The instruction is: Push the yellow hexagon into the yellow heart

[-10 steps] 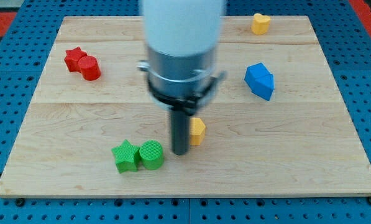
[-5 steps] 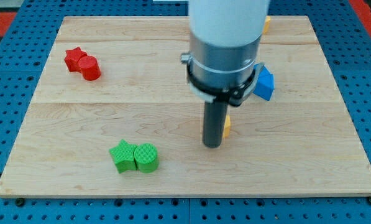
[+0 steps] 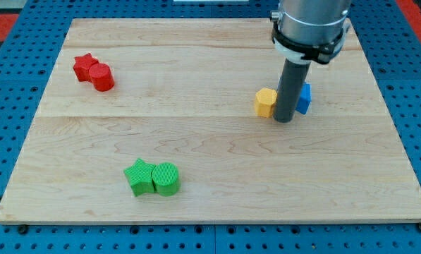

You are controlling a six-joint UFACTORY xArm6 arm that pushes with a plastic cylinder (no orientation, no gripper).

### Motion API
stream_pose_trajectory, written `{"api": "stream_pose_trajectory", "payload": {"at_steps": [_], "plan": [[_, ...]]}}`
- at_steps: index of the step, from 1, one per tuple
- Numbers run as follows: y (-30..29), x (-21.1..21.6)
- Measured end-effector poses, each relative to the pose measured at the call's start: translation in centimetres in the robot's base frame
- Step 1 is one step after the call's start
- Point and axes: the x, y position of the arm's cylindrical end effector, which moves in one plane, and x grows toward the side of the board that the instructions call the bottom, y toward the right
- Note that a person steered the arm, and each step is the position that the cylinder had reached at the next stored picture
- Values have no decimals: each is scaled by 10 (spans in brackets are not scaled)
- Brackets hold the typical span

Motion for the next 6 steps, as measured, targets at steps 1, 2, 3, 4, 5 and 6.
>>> {"api": "stream_pose_trajectory", "payload": {"at_steps": [1, 2, 3, 4, 5, 6], "plan": [[-32, -34], [-73, -51], [-82, -33], [-86, -71], [-104, -102], [-152, -107]]}}
